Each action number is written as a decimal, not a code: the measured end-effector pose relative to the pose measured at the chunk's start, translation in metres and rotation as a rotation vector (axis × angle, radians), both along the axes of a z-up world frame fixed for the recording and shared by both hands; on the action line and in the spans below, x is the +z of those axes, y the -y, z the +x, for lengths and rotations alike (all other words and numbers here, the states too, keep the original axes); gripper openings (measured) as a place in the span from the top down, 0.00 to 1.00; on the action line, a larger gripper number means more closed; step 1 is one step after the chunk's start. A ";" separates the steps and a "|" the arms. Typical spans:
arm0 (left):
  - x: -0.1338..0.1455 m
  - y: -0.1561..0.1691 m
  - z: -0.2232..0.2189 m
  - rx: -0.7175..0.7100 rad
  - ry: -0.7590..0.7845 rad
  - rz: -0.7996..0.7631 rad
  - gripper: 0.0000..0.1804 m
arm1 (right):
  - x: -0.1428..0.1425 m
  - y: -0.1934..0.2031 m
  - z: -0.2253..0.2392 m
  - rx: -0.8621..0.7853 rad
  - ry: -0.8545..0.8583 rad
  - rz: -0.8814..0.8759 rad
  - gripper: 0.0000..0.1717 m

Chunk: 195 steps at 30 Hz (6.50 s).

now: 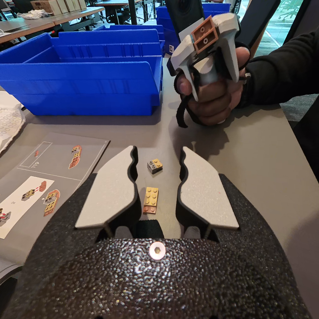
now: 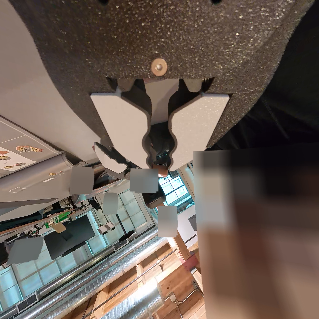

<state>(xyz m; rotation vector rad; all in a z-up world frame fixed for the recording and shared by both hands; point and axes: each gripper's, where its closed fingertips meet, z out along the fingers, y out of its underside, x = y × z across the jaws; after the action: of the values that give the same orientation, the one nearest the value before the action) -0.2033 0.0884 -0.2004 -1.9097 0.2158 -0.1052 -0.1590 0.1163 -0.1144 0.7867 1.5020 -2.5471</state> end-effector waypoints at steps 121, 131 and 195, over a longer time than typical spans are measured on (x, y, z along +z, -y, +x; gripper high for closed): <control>-0.012 -0.004 0.066 -0.370 0.067 -0.118 0.91 | -0.097 0.028 0.023 0.141 0.012 0.863 0.90; 0.001 -0.008 0.063 -0.333 0.145 -0.044 0.91 | -0.085 0.025 0.018 0.101 -0.016 0.798 0.91; 0.040 -0.013 0.052 -0.269 0.327 0.180 0.84 | -0.052 0.024 0.010 -0.024 -0.112 0.653 0.91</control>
<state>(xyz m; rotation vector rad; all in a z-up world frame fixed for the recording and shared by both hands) -0.1517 0.1016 -0.1599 -1.6489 0.2499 -0.5558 -0.1494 0.0927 -0.1665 0.7160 2.4176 -2.1337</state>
